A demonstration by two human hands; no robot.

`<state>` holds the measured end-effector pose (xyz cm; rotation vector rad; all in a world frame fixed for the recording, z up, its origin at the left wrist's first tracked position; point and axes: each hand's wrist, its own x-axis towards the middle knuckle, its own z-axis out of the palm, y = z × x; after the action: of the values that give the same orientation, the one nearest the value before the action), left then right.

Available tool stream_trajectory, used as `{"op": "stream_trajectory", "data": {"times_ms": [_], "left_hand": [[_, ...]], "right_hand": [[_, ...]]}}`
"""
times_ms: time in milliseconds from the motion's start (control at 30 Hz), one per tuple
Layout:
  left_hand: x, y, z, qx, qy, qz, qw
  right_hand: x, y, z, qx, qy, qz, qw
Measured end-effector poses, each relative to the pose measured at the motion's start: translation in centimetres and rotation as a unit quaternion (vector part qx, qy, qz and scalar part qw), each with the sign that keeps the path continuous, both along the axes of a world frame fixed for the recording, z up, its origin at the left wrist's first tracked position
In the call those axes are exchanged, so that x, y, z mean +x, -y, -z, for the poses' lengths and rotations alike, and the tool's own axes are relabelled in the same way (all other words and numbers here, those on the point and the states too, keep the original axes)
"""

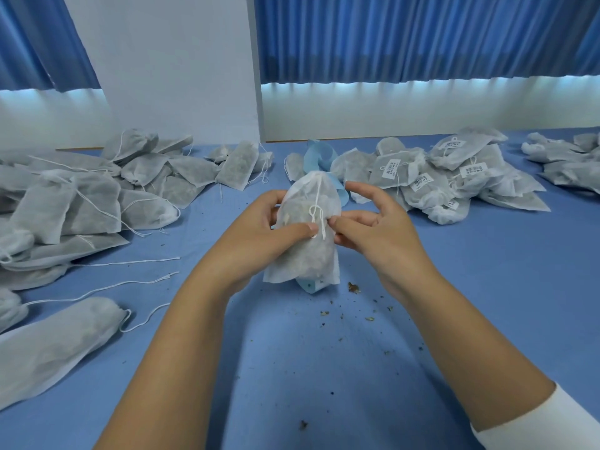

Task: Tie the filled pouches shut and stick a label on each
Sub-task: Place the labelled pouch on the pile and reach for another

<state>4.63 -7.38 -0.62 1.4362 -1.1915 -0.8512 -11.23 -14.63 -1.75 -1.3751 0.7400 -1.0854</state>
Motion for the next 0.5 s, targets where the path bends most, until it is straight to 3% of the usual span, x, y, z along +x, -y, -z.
{"op": "stream_trajectory", "data": {"times_ms": [233, 400, 500], "left_hand": [[0.7, 0.3, 0.2, -0.005, 0.002, -0.039, 0.999], [1.1, 0.3, 0.2, -0.003, 0.006, -0.049, 0.999], [1.2, 0.2, 0.2, 0.001, 0.011, -0.032, 0.999]], "right_hand": [[-0.7, 0.6, -0.9, -0.038, -0.009, 0.094, 0.995], [-1.1, 0.4, -1.6, -0.007, -0.002, -0.064, 0.998], [-1.1, 0.2, -1.5, -0.01, -0.05, -0.127, 0.991]]}}
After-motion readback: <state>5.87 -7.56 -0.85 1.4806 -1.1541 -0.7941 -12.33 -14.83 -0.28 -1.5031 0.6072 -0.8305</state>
